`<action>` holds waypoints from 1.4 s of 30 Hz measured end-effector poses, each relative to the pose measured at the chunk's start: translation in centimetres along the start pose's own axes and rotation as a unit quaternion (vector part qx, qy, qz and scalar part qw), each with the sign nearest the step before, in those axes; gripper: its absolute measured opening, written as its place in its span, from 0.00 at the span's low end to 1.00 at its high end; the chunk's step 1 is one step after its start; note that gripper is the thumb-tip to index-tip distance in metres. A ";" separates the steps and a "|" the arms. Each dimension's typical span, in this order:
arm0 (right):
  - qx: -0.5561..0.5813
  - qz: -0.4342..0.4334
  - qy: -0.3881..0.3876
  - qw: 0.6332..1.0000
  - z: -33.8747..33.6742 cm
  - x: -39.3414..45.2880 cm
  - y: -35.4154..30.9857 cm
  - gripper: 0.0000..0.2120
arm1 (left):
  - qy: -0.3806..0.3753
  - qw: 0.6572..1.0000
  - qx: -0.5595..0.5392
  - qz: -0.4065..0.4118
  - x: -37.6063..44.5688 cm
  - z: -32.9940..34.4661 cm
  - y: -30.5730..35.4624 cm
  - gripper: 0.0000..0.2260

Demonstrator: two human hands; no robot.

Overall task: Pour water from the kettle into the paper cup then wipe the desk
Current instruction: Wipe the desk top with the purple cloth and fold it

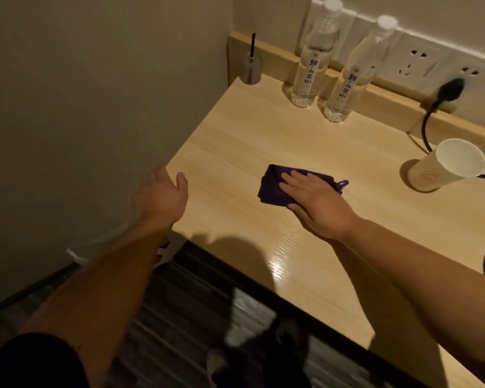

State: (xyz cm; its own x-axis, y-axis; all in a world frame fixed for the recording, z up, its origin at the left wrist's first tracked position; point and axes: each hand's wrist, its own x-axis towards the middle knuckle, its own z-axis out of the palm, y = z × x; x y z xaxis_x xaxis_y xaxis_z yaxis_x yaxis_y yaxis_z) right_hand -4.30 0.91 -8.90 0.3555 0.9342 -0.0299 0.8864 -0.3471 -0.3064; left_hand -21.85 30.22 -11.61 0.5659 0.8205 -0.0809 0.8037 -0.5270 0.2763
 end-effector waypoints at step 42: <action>-0.077 0.088 0.026 0.993 -4.1 1.3 10.4 0.22 | -0.046 0.988 0.093 0.117 -11.1 2.4 9.6 0.32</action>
State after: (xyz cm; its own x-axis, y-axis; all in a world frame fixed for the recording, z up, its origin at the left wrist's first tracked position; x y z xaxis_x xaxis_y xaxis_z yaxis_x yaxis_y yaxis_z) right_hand 6.61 -1.87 -8.28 0.5208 0.8535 -0.0195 0.8421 -0.5173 -0.1523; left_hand -20.01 15.49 -10.36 0.7478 0.6522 -0.1241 0.6638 -0.7385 0.1186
